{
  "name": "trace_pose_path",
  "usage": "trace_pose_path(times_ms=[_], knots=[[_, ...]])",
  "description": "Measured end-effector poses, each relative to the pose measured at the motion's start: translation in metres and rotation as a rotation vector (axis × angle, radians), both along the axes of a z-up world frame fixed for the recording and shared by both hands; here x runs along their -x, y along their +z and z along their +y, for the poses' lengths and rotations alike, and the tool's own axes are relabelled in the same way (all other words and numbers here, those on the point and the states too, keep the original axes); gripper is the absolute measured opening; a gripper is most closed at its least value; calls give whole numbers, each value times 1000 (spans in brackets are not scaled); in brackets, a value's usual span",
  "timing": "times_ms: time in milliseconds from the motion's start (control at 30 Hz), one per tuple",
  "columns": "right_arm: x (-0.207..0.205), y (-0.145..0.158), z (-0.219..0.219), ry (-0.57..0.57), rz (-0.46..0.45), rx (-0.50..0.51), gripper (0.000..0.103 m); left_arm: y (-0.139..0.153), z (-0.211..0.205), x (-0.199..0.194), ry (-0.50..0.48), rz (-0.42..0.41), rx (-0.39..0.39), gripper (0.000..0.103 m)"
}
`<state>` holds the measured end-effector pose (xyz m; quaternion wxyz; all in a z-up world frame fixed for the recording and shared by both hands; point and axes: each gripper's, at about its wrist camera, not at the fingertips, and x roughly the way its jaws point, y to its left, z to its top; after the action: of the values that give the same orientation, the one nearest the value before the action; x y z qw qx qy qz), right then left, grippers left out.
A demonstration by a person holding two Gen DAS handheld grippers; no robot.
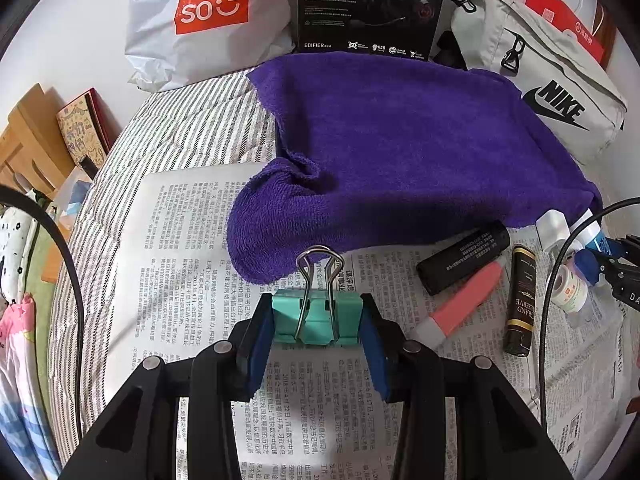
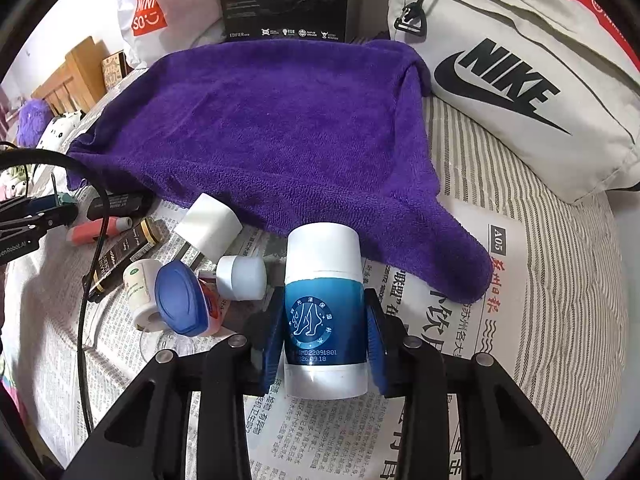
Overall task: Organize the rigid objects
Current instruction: 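Carry the binder clip and deodorant onto the purple towel and release both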
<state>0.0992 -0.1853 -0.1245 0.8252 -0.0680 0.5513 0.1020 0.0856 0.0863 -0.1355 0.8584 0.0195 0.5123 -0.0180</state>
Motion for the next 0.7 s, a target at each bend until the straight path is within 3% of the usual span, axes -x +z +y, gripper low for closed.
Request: trace_pose_path(times_ms=[333, 700], knots=[[12, 18, -25, -84, -11, 26, 36, 0, 0, 2, 2, -3, 6, 39], [29, 50, -31, -94, -62, 55, 36, 10, 1, 10, -2, -23, 35, 39]])
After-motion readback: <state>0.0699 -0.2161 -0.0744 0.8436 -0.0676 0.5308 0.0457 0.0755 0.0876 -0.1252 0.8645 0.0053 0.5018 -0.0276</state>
